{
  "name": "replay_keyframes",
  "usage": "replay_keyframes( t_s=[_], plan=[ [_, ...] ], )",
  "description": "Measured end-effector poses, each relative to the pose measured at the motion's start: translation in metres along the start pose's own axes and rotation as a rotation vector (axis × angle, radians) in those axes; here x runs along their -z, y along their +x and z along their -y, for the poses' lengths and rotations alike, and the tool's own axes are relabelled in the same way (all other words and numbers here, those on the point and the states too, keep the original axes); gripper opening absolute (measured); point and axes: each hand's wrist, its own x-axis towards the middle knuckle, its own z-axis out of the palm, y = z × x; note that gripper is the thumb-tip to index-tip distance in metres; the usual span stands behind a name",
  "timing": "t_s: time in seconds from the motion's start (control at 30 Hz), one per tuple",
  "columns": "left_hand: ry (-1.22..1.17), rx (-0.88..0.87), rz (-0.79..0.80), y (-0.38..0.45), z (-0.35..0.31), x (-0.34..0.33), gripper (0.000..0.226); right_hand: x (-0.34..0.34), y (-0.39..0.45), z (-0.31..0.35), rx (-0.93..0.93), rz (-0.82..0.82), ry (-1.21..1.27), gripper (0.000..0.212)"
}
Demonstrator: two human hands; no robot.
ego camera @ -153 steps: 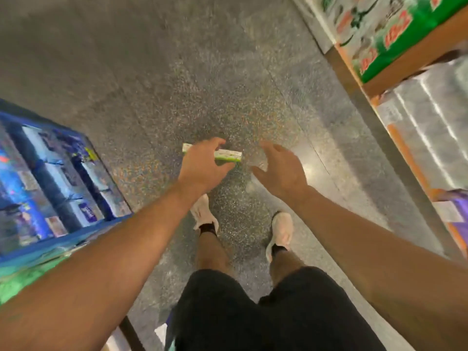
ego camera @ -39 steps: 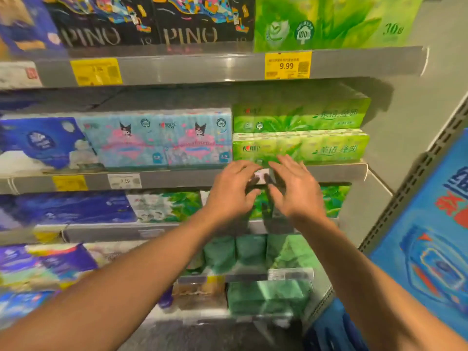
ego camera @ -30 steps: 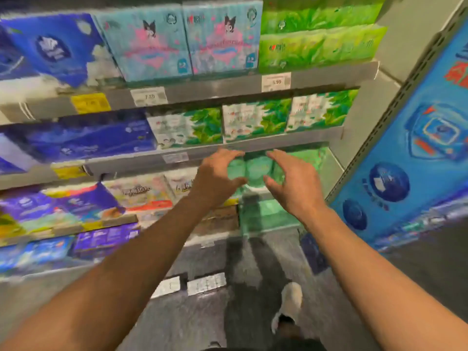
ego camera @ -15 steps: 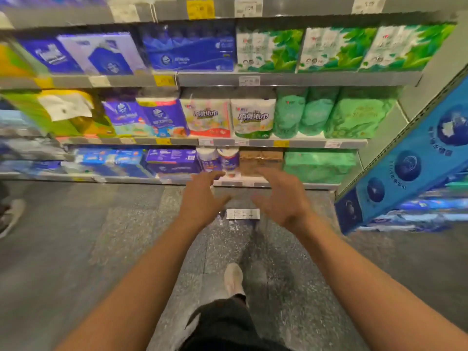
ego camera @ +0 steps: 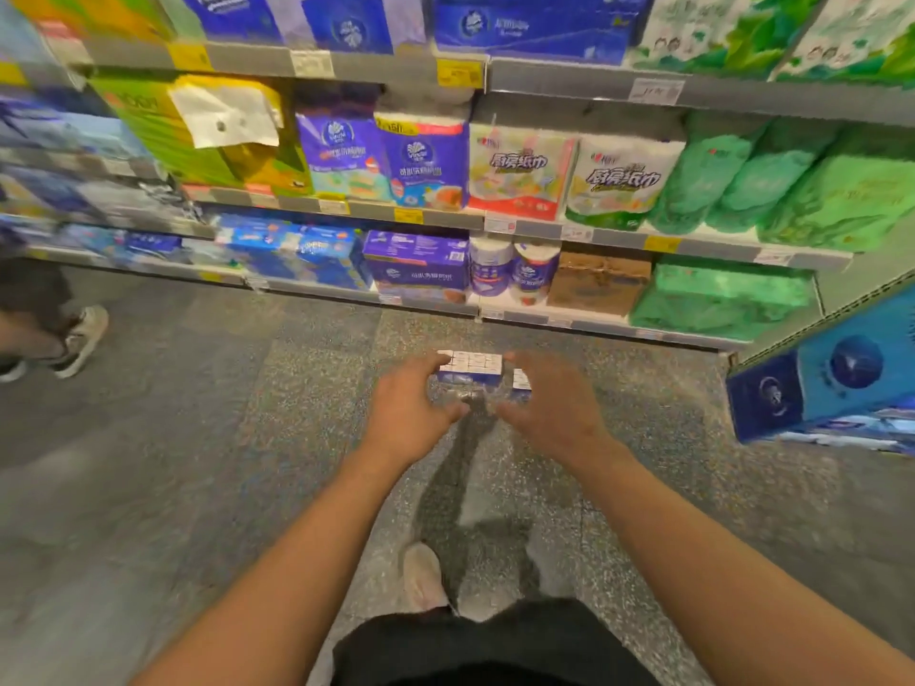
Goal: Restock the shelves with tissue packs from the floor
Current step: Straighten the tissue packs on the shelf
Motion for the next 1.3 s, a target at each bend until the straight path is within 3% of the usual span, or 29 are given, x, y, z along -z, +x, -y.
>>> replay_keyframes(
  t_s=[0.23, 0.6, 0.73, 0.87, 1.07, 1.2, 1.3],
  plan=[
    [0.025, 0.116, 0.131, 0.056, 0.064, 0.018, 0.071, -0.043, 0.048, 0.027, -0.137, 0.092, 0.04, 0.07],
    [0.165, 0.162, 0.415, 0.243, 0.093, -0.068, 0.072, -0.095, 0.217, -0.061, -0.3, 0.291, 0.024, 0.075],
    [0.294, 0.111, 0.417, 0.327, 0.154, -0.141, 0.073, -0.175, 0.292, -0.106, -0.347, 0.317, -0.039, 0.069],
    [0.391, 0.048, 0.515, 0.39, 0.253, -0.247, 0.077, -0.29, 0.365, -0.165, -0.374, 0.327, -0.116, 0.067],
    [0.636, -0.044, 0.672, 0.445, 0.39, -0.396, 0.095, -0.466, 0.427, -0.26, -0.393, 0.375, -0.309, 0.085],
    [0.654, -0.134, 0.672, 0.476, 0.435, -0.442, 0.103, -0.524, 0.451, -0.302, -0.398, 0.366, -0.318, 0.099],
    [0.584, -0.217, 0.605, 0.483, 0.45, -0.456, 0.091, -0.544, 0.458, -0.319, -0.389, 0.322, -0.319, 0.09]
  ],
)
